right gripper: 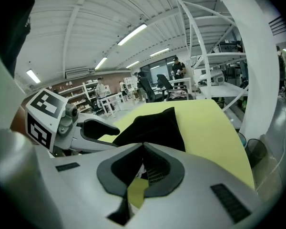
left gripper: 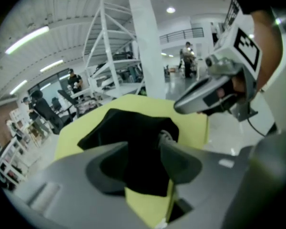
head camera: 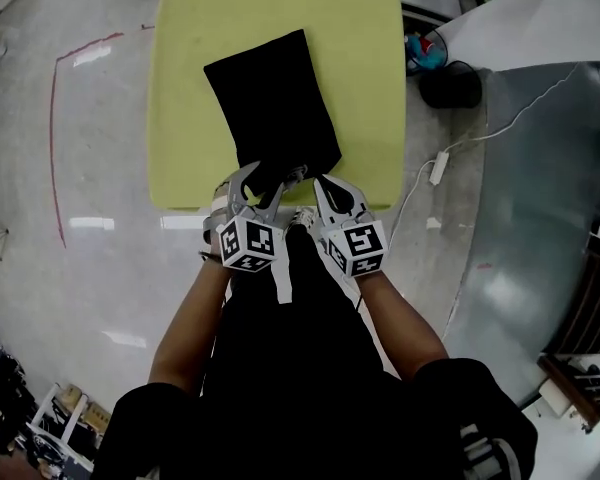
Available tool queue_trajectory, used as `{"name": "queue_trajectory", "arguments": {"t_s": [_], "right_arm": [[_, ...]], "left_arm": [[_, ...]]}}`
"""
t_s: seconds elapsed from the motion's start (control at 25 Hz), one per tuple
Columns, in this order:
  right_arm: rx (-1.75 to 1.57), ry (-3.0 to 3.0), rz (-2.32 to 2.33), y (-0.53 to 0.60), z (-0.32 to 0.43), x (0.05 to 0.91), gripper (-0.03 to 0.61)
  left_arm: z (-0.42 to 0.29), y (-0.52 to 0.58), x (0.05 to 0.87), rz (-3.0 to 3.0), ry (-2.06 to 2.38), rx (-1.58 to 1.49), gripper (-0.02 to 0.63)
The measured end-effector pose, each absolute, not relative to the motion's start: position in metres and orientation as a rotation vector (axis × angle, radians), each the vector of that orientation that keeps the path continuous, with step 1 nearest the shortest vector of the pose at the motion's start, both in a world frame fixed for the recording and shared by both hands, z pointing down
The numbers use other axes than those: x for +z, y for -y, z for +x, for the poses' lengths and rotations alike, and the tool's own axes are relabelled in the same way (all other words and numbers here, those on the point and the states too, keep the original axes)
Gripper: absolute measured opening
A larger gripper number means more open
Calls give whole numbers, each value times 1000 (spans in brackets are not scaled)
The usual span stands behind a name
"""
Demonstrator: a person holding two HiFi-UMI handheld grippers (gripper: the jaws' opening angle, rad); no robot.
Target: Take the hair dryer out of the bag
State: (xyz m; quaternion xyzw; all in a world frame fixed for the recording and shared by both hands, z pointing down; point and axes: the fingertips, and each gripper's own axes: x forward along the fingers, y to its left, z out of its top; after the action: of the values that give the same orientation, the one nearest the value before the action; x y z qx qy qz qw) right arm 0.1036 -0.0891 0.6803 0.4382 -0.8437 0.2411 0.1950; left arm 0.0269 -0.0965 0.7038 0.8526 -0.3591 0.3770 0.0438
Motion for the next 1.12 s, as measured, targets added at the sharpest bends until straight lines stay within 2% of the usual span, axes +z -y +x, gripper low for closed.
{"name": "queue_trajectory", "arguments": {"t_s": [0.32, 0.4, 0.48, 0.52, 0.76, 1.12], "right_arm": [[677, 2365, 1118, 77, 88, 702, 6], [680, 2360, 1107, 74, 87, 705, 6], [681, 2355, 1100, 72, 88, 708, 6], [684, 2352, 1105, 73, 91, 708, 6], [663, 2349, 1130, 86, 99, 703, 6], [488, 2380, 954, 83, 55, 696, 6]], "left_arm": [[29, 105, 732, 2629, 1032, 1372, 198], [25, 109, 732, 2621, 1056, 1364, 149], [21, 114, 729, 2595, 1105, 1343, 38], [19, 115, 727, 2581, 1120, 1332, 20], [22, 119, 709, 2523, 1092, 1157, 15], [22, 136, 677, 2474, 1070, 994, 15]]}}
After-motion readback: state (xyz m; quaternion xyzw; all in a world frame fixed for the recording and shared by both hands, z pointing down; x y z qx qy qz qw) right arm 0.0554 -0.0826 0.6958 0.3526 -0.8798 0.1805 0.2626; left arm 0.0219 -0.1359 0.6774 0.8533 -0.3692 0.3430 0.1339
